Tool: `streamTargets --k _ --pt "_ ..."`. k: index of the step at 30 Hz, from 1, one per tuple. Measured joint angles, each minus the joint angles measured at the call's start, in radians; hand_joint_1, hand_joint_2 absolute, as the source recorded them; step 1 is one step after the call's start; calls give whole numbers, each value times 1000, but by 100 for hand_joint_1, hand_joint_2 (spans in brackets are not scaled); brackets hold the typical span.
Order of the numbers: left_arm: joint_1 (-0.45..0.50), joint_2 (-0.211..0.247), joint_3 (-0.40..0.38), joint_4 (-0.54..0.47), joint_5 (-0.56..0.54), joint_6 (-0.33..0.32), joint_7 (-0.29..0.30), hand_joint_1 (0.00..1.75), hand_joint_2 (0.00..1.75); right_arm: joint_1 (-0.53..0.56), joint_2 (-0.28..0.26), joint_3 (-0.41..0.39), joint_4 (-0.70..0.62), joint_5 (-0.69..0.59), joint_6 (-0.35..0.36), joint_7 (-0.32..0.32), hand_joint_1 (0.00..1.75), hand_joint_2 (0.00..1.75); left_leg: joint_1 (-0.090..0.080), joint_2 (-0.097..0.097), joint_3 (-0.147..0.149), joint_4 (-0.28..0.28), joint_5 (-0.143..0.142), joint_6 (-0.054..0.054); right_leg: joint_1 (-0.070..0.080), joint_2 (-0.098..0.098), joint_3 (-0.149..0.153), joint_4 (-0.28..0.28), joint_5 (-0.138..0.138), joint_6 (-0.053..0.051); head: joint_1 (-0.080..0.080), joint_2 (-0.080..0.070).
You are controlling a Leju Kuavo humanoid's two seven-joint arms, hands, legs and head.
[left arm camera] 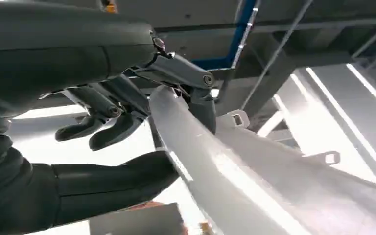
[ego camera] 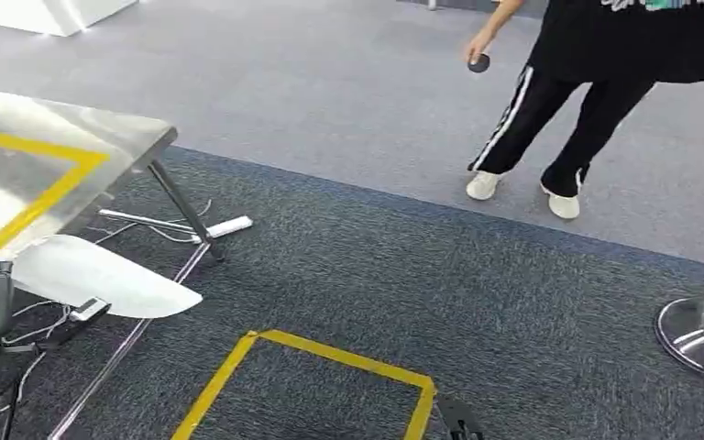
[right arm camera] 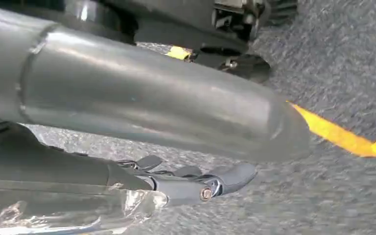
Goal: Take the parts from the cabinet and place them on the table.
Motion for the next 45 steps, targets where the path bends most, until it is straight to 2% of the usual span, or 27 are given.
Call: streamTargets --k 2,4,5,7,8,9,12,13,14,15,17,19,21,22,23,24,25,28,30,32,34,35,37,38,39,43,45 --pt "-2 -9 -1 0 0 3 -1 175 175 3 0 4 0 4 1 5 0 0 3 -29 -2 0 2 5 0 34 -83 165 -66 3 0 0" --pt "7 -14 -1 2 0 5 -2 175 175 7 -1 5 0 7 1 8 0 0 3 -58 -1 1 2 5 0 40 -124 221 -63 2 -1 0" --pt "9 -14 -1 3 0 5 -2 175 175 7 -1 5 0 9 1 9 0 0 4 -74 -1 2 2 5 0 41 -112 181 -27 1 0 0" --pt "10 -15 2 5 0 7 -2 175 175 5 -1 6 0 10 2 10 0 0 9 -105 -1 6 3 0 -4 66 -39 14 69 2 -1 0" --pt "10 -16 4 5 0 8 -3 175 175 5 -1 7 0 10 3 10 0 0 11 -116 -3 7 3 -5 -14 119 -11 -53 84 7 0 0" --pt "7 -15 5 5 0 8 -3 175 175 5 0 7 1 10 3 10 0 0 8 -131 -14 19 5 -9 -21 141 10 -80 76 5 -2 0" --pt "17 -11 5 6 0 11 -3 175 175 3 -1 7 1 10 3 11 0 0 17 -166 -23 6 21 -27 -8 106 4 -70 81 -14 -1 0" --pt "20 -7 5 7 0 12 -3 175 175 2 0 7 1 10 3 11 0 0 19 -173 -26 8 19 -29 -17 93 6 -78 87 -24 -3 0" --pt "21 -6 6 8 0 14 -3 175 175 -1 0 7 1 11 4 10 0 0 10 -114 -35 27 1 -32 -13 84 7 -80 89 -29 -5 0" --pt "17 -5 8 8 0 14 -3 175 175 -1 0 7 1 11 4 10 0 0 10 -72 -58 76 -33 -37 -12 72 7 -82 90 -35 -10 0" --pt "16 -10 6 9 0 19 -5 175 175 4 0 7 0 12 5 12 0 0 12 -39 -132 239 -110 -44 -9 42 6 -82 89 -38 -9 0" --pt "19 -13 7 13 0 21 -15 175 175 5 -2 7 0 14 5 14 0 0 15 -33 -168 318 -125 -46 -8 13 4 -82 88 -40 -9 0" --pt "18 -13 9 17 0 23 -21 175 175 3 -2 10 1 28 -3 21 0 0 14 -29 -115 228 -68 -42 -8 -13 5 -82 87 -40 -10 0" --pt "15 -13 11 19 0 23 -23 175 175 2 -2 16 1 45 -13 27 0 0 11 -11 -58 132 -27 -37 -8 -26 7 -82 86 -39 -9 0" --pt "10 -14 13 21 0 26 -27 175 175 0 -1 25 1 63 -23 37 0 0 4 36 -7 51 -4 -30 -6 -37 10 -82 84 -36 -9 0" --pt "-3 -17 15 25 0 31 -36 175 175 0 -1 39 1 92 -34 53 0 0 -10 69 16 6 -17 -30 3 -49 8 -78 79 -29 -11 0" --pt "-15 -24 16 31 0 38 -45 175 175 -1 -2 54 0 126 -45 76 0 0 -8 56 10 8 -15 -19 4 -62 8 -81 79 -25 -8 0" --pt "-25 -42 16 66 0 54 -74 175 175 -12 -1 121 0 228 -62 128 0 0 -5 13 11 -3 -11 -7 5 -95 20 -85 71 -11 -10 0" --pt "-42 -57 17 86 0 56 -77 175 175 -18 2 162 1 256 -64 139 0 0 6 -6 13 -4 -8 3 -1 12 -11 -21 35 1 -8 0" --pt "-60 -86 14 110 0 65 -87 175 175 -14 3 202 1 308 -61 151 0 0 9 -34 11 -4 -6 10 -2 39 -92 146 -36 5 -4 0" --pt "-67 -110 11 135 0 71 -111 175 175 -12 4 246 1 353 -42 166 0 0 9 -65 11 -3 -5 10 -2 41 -146 232 -51 7 -2 0" --pt "-72 -120 12 148 0 71 -120 175 175 -13 6 269 1 363 -32 171 0 0 10 -78 11 -3 -5 9 -2 41 -139 205 -24 7 -2 0" --pt "-88 -142 12 170 0 71 -132 175 175 -18 11 316 1 372 -19 182 0 0 15 -108 11 1 -4 4 -8 57 -68 44 70 8 -2 0" --pt "-97 -150 13 178 0 71 -134 175 175 -19 13 332 1 374 -17 184 0 0 18 -123 10 4 -5 -2 -19 104 -27 -41 107 15 -2 0" --pt "-107 -158 13 185 0 71 -136 175 175 -20 17 347 1 375 -15 185 0 0 12 -137 1 13 -6 -10 -27 147 -8 -79 90 17 -2 0" --pt "-116 -167 13 208 0 72 -139 175 175 -22 25 378 1 375 -14 189 0 0 21 -181 -13 7 7 -28 -23 100 -6 -76 95 -11 -5 0" --pt "-122 -168 13 214 0 77 -142 175 175 -24 28 387 1 375 -10 189 0 0 12 -73 -39 58 -33 -35 -22 79 -5 -81 99 -25 -12 0"
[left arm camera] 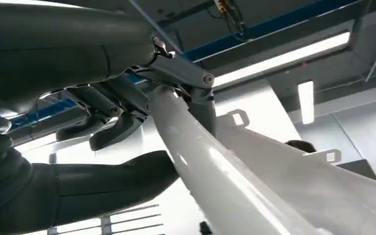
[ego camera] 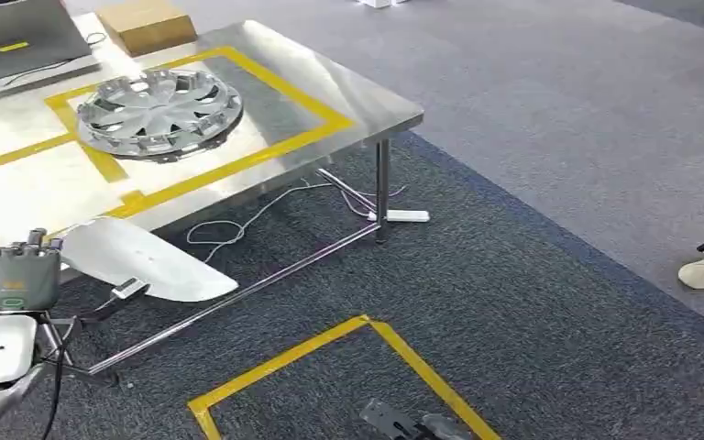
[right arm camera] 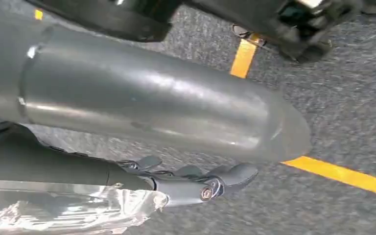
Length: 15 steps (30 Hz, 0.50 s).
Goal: Take the parts from the cabinet and place them on the table.
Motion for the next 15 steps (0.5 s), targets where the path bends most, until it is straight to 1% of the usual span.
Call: streamTargets --k 1,2,3,4,5,6,7,8,9,10,11,12,13,14,15 --pt "-7 -8 0 5 0 3 -6 175 175 2 1 8 0 0 10 0 0 0 1 27 -36 74 -39 -4 3 -14 0 0 -1 -3 0 0" --pt "-10 -14 0 8 0 5 -10 175 175 3 1 14 0 -1 16 0 0 0 3 39 -75 157 -75 -6 4 -30 0 0 -3 -6 1 0" --pt "-10 -22 -1 14 0 5 -17 175 175 4 2 20 0 -1 28 0 0 0 4 42 -114 237 -103 -8 5 -48 0 0 -4 -7 0 0" --pt "-11 -27 -1 22 0 5 -23 175 175 3 2 25 0 0 36 0 0 0 5 42 -132 270 -103 -9 4 -61 0 0 -5 -9 0 0" --pt "-12 -32 -1 29 0 5 -26 175 175 2 3 29 0 0 43 0 0 0 6 42 -125 258 -85 -10 4 -74 1 0 -7 -8 0 0" --pt "-15 -36 0 34 0 5 -29 175 175 2 4 34 0 0 48 0 0 0 7 45 -99 205 -49 -9 4 -88 3 0 -9 -7 0 0" --pt "-21 -40 0 40 0 5 -31 175 175 1 6 40 0 0 52 0 0 0 6 58 -52 115 -3 -6 4 -102 6 0 -12 -5 0 0" --pt "-27 -43 0 44 0 5 -32 175 175 1 8 43 0 0 55 0 0 0 3 88 -6 31 33 -2 5 -113 11 0 -15 -1 0 0" --pt "-36 -50 0 47 0 6 -33 175 175 0 9 45 0 0 56 0 0 0 -8 163 27 -25 36 -1 13 -123 14 0 -19 5 -1 0" --pt "-46 -58 -1 51 0 6 -35 175 175 1 11 46 0 0 59 1 0 0 -17 159 31 -48 26 8 18 -134 13 4 -24 12 -2 0" --pt "-48 -63 -1 54 0 6 -37 175 175 1 11 47 0 -2 62 3 0 0 -16 147 26 -42 27 12 19 -148 18 -4 -23 15 3 0" --pt "-48 -65 -1 59 0 8 -40 175 175 1 11 49 0 -5 64 4 0 0 -16 133 25 -44 25 16 21 -165 24 -7 -27 19 0 0" --pt "-49 -66 -1 67 0 9 -41 175 175 0 11 50 0 -6 64 5 0 0 -15 116 28 -48 26 21 21 -181 31 -9 -32 24 1 0" --pt "-48 -68 0 70 0 10 -41 175 175 -1 11 51 0 -7 64 5 0 0 -6 102 37 -54 29 26 17 -171 27 -5 -41 32 0 0" --pt "-54 -75 0 73 0 12 -41 175 175 -2 11 51 0 -8 63 6 0 0 -2 90 39 -54 28 31 15 -111 19 27 -59 37 4 0"
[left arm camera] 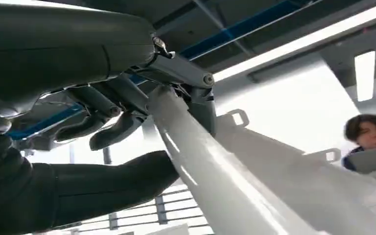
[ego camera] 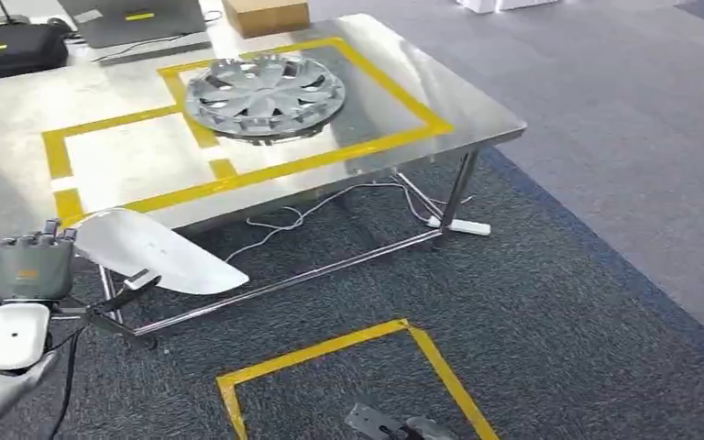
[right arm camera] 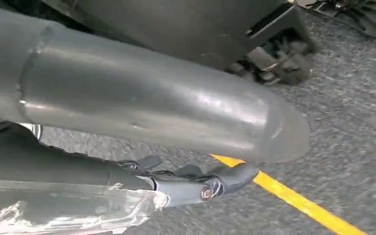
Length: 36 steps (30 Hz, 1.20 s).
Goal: Take the parts from the cabinet and place them on the table.
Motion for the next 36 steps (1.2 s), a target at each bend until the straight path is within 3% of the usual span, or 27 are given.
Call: streamTargets --k 1,2,3,4,6,7,8,9,10,13,14,15,16,18,19,20,21,23,24,25,28,29,31,33,34,35,36 --pt "-7 -3 0 4 0 0 0 175 175 0 0 0 0 -1 0 0 0 0 2 -13 0 0 0 5 -2 42 -34 70 -32 2 3 0" --pt "-10 -10 0 7 0 0 0 175 175 3 0 0 0 -2 1 1 0 0 2 -28 0 0 -2 10 -2 62 -80 160 -69 3 5 0" --pt "-9 -14 -1 9 0 0 0 175 175 7 -1 0 0 -5 1 3 0 0 2 -48 0 1 -2 10 -2 70 -126 243 -97 5 7 0" --pt "-7 -17 -3 13 0 0 0 175 175 8 -1 0 0 -8 0 3 0 0 2 -64 0 1 -2 10 -1 72 -156 284 -101 4 7 0" --pt "-5 -18 -5 20 0 3 0 175 175 8 -1 0 0 -20 -2 0 0 0 2 -98 0 2 -2 10 -1 74 -148 227 -40 -1 8 0" --pt "-5 -20 -6 23 0 3 0 175 175 7 -1 0 0 -26 -2 -3 0 0 3 -115 2 4 -2 9 -2 82 -115 147 12 -4 8 0" --pt "-5 -21 -6 25 0 4 0 175 175 7 -1 -1 0 -35 -5 -6 0 0 5 -130 4 4 -3 5 -4 110 -71 43 65 -5 8 0" --pt "-5 -24 -6 26 0 5 0 175 175 7 -1 -2 0 -40 -6 -10 0 0 5 -143 3 5 -4 -1 -11 166 -47 -8 67 -7 7 0" --pt "-7 -24 -6 27 0 6 0 175 175 7 -1 -3 0 -45 -7 -13 0 0 5 -154 -6 12 -4 -6 -17 171 -32 -30 61 -9 5 0" --pt "-1 -14 -6 32 0 8 1 175 175 8 -1 -6 0 -51 -9 -15 0 0 13 -186 -12 0 7 -29 -7 142 -32 -22 61 -26 6 0" --pt "2 -13 -6 33 0 8 1 175 175 6 1 -7 0 -51 -9 -16 0 0 12 -168 -16 4 2 -32 -14 127 -29 -31 66 -35 6 0" --pt "0 -13 -6 33 0 11 1 175 175 4 1 -8 0 -53 -10 -18 0 0 3 -104 -25 28 -18 -37 -13 117 -27 -34 66 -44 0 0" --pt "-5 -14 -6 33 0 11 1 175 175 5 1 -8 0 -53 -10 -19 0 0 4 -71 -54 88 -55 -41 -11 105 -26 -34 66 -46 -5 0" --pt "-4 -18 -7 33 0 11 1 175 175 10 0 -11 0 -58 -10 -20 0 0 6 -51 -130 246 -123 -46 -9 78 -26 -34 63 -50 -4 0" --pt "0 -18 -7 34 0 11 2 175 175 10 -1 -13 0 -69 -11 -25 0 0 8 -49 -158 302 -134 -48 -9 64 -26 -34 62 -52 -5 0" --pt "3 -18 -7 35 0 11 2 175 175 10 -1 -16 0 -80 -11 -32 0 0 8 -49 -161 304 -121 -49 -9 50 -24 -34 60 -51 -4 0" --pt "4 -17 -7 36 0 11 4 175 175 10 -1 -19 0 -97 -11 -45 0 0 9 -48 -141 263 -88 -49 -9 41 -23 -34 58 -51 -4 0" --pt "7 -10 -4 35 0 8 15 175 175 9 -1 -38 0 -160 -6 -96 0 0 8 -40 -53 102 -9 -44 -9 29 -15 -34 54 -44 -3 0" --pt "16 -1 4 32 0 5 23 175 175 8 -1 -60 0 -212 5 -139 0 0 5 -20 -5 22 13 -37 -8 24 -12 -34 52 -42 -4 0" --pt "30 10 15 22 0 -1 25 175 175 10 -1 -81 0 -247 12 -171 0 0 -3 -15 11 -9 -6 -33 -1 22 -14 -30 48 -35 -5 0" --pt "104 52 70 -27 0 -3 13 175 175 31 -2 -132 0 -270 15 -204 0 0 -4 -20 10 -6 -10 -22 -3 19 -7 -41 49 -24 -2 0" --pt "120 63 87 -44 0 0 1 175 175 36 -3 -140 0 -270 16 -204 0 0 4 -22 15 -14 -5 -15 0 19 -6 -39 44 -16 -4 0" --pt "136 73 113 -75 0 5 -10 175 175 44 -3 -149 0 -270 20 -203 0 0 11 -28 17 -14 -7 -4 -3 59 -45 37 -3 -8 5 0" --pt "148 84 119 -101 0 8 -4 175 175 47 -4 -165 0 -285 20 -211 0 0 11 -37 17 -14 -9 0 -4 69 -132 213 -78 -4 5 0" --pt "159 91 117 -112 0 10 2 175 175 49 -5 -172 0 -295 26 -220 0 0 11 -40 18 -14 -10 0 -3 71 -166 274 -95 -2 5 0" --pt "171 96 115 -122 0 12 5 175 175 50 -7 -179 0 -301 36 -227 0 0 11 -44 20 -13 -11 1 -3 71 -179 289 -87 -1 5 0" --pt "182 104 115 -134 0 14 5 175 175 50 -8 -187 0 -308 47 -232 0 0 11 -47 22 -13 -12 0 -4 71 -168 256 -56 -2 5 0"
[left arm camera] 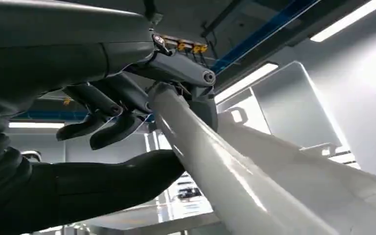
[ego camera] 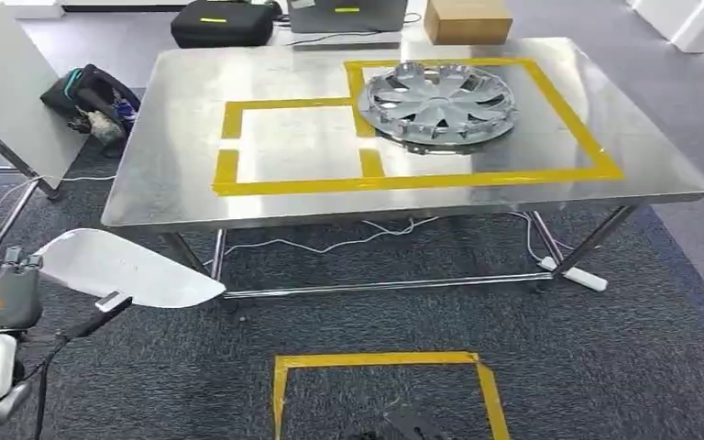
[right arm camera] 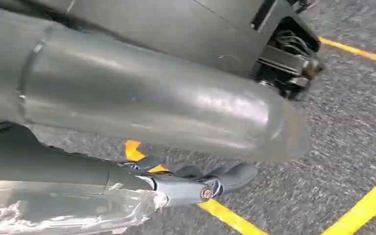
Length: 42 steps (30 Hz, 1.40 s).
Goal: Take the parts from the cabinet and place them on the table.
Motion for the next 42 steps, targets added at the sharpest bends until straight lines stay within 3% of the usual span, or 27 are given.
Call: streamTargets --k 2,3,4,5,7,8,10,13,15,16,24,29,34,38,42 --pt "12 12 0 -16 0 0 2 175 175 1 -1 -10 0 -8 10 -3 0 0 3 -9 7 2 -4 -7 -3 1 87 -184 100 -3 0 0" --pt "13 15 0 -23 0 0 2 175 175 1 -1 -16 0 -11 12 -4 0 0 4 -12 8 5 -8 -12 -6 8 126 -263 129 -2 0 0" --pt "13 21 0 -27 0 0 3 175 175 -1 -1 -20 0 -12 14 -5 0 0 -3 -15 3 14 -12 -19 -6 17 146 -290 110 -4 0 0" --pt "15 23 0 -33 0 0 3 175 175 -1 -1 -23 0 -12 15 -5 0 0 -2 -18 1 13 -10 -22 -6 18 145 -288 115 -11 -3 0" --pt "22 33 0 -40 0 0 3 175 175 1 -1 -27 0 -13 16 -6 0 0 -3 -18 0 15 -6 4 -7 18 144 -290 120 -9 -3 0" --pt "24 36 0 -42 0 0 3 175 175 1 -1 -29 0 -13 16 -6 0 0 -3 -17 1 13 -4 9 -5 21 143 -290 121 -11 -3 0" --pt "24 39 0 -48 0 0 3 175 175 2 -1 -31 0 -13 15 -5 0 0 -2 -16 4 7 -4 9 -3 23 142 -290 121 -16 -3 0" --pt "24 41 0 -54 0 0 3 175 175 2 -1 -31 0 2 3 11 0 0 -1 -16 5 0 1 -4 -1 23 141 -289 120 -21 -3 0" --pt "25 43 0 -57 0 0 5 175 175 2 -1 -31 0 14 -31 10 0 0 2 -16 5 -4 2 -32 1 21 139 -288 120 -26 -2 0" --pt "28 45 0 -58 0 0 11 175 175 2 -1 -31 0 14 -45 8 0 0 3 -16 5 -4 2 -38 2 22 139 -288 120 -27 -2 0" --pt "63 75 0 -89 0 -6 49 175 175 0 -2 -32 0 14 -90 -23 0 0 0 -16 3 -3 3 -38 -1 20 140 -290 123 -28 -2 0" --pt "84 101 0 -108 0 -5 89 175 175 -11 -2 -30 0 13 -191 -86 0 0 -1 -16 2 -3 3 -37 -3 21 139 -291 125 -25 -2 0" --pt "110 134 0 -126 0 6 95 175 175 -2 -14 -30 0 -14 -225 -131 0 0 -1 -16 2 -3 3 -37 -3 20 139 -291 125 -25 -2 0" --pt "110 139 29 -133 0 37 -5 175 175 12 -70 -29 0 21 -118 -135 0 0 -2 -16 1 -3 3 -36 -4 20 139 -292 125 -25 -2 0" --pt "72 163 64 -191 0 14 -97 175 175 23 -107 -20 0 52 -63 -81 0 0 -2 -16 1 -2 4 -35 -4 20 139 -293 127 -23 -2 0"
